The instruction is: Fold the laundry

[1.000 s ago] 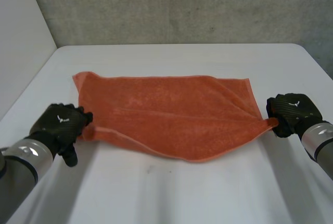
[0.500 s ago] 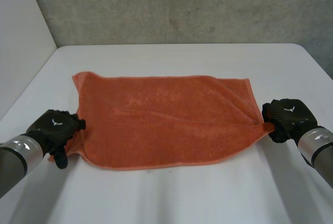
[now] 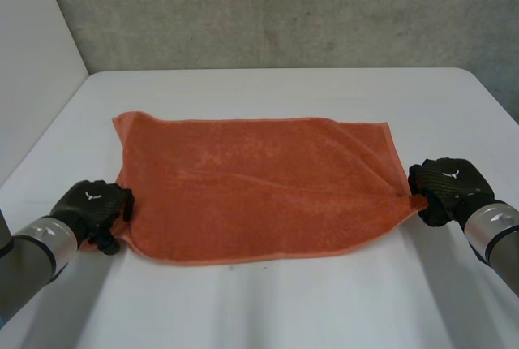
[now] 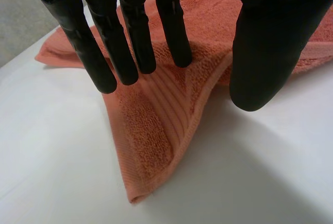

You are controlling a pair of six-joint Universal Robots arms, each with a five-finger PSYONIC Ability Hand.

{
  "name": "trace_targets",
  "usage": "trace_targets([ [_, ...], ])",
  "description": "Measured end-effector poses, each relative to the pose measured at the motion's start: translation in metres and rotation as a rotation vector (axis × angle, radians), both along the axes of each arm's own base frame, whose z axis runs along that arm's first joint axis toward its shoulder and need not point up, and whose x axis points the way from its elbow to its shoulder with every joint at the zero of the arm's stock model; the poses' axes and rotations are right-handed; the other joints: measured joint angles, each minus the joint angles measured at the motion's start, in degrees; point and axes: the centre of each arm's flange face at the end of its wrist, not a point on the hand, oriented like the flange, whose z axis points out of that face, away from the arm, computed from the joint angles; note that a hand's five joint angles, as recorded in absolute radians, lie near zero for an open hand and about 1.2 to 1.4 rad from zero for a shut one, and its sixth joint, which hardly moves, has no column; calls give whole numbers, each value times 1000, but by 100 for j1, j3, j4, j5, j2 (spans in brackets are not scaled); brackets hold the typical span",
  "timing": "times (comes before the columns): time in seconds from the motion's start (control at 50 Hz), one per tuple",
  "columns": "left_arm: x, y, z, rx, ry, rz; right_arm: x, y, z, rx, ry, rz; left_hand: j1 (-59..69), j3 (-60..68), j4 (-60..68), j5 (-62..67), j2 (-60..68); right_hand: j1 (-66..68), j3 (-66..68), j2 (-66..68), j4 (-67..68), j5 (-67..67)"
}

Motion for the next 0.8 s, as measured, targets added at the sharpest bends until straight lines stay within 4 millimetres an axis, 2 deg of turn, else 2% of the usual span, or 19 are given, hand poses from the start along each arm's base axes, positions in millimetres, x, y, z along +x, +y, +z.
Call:
trace_targets([
  [0.16, 0, -3, -5, -1, -3, -3, 0, 0, 0, -1, 0, -1, 30, 40, 36, 42, 43, 0, 0, 0, 0, 0],
  [0.2, 0, -5, -7, -11, -2, -2, 0, -1, 1, -2, -1, 0, 1187, 1048, 1037, 1054, 1149, 0, 0, 0, 0, 0],
  [0.24, 0, -6, -8, -15, -2, -2, 0, -1, 1, -2, -1, 0, 1187, 1048, 1037, 1054, 1149, 0, 0, 0, 0, 0],
  [0.26, 0, -8, -9, -29, -2, -1, 0, -1, 2, -3, 0, -1, 2241, 2153, 2077, 2099, 2167, 0, 0, 0, 0, 0],
  [0.36, -1, -13, -10, -61, -4, 0, -1, -1, 7, -12, 2, -5, 2241, 2153, 2077, 2099, 2167, 0, 0, 0, 0, 0],
  [0.38, -1, -14, -6, -82, -6, 0, -1, -1, 16, -25, 6, -7, 2547, 2920, 2910, 2734, 2948, 0, 0, 0, 0, 0],
  [0.42, -1, -15, 2, -113, -5, -1, -1, 0, 27, -44, 11, -7, 2547, 2921, 2910, 2734, 2951, 0, 0, 0, 0, 0],
  [0.44, -1, -14, 17, -156, -3, -3, -1, 2, 41, -62, 20, -5, 2547, 2926, 2910, 2734, 2954, 0, 0, 0, 0, 0],
  [0.46, -1, -14, 17, -156, -3, -3, -1, 2, 41, -62, 20, -5, 2547, 2926, 2910, 2734, 2954, 0, 0, 0, 0, 0],
  [0.48, -1, -13, 30, -194, 0, -3, -1, 3, 50, -75, 25, -3, 2547, 2928, 2910, 2733, 2957, 0, 0, 0, 0, 0],
  [0.52, -1, -7, 62, -284, 6, -3, -2, 8, 82, -121, 40, 3, 2547, 2928, 2911, 2734, 2958, 0, 0, 0, 0, 0],
  [0.54, 0, 0, 90, -360, 12, -2, -2, 13, 109, -159, 50, 6, 2547, 2930, 2911, 2734, 2959, 0, 0, 0, 1, 0],
  [0.66, 3, 31, 176, -570, 25, 0, -6, 40, 196, -271, 94, 8, 2547, 2934, 2933, 2734, 2964, 0, 0, 0, 4, 0],
  [0.74, 4, 44, 202, -602, 25, 0, -10, 48, 221, -279, 143, 2, 2547, 2935, 2933, 2734, 2965, 0, 0, 0, 4, 0],
  [0.8, 4, 46, 208, -581, 21, -1, -15, 47, 230, -247, 213, -4, 2547, 2936, 2935, 2734, 2965, 0, 0, 0, 4, 0],
])
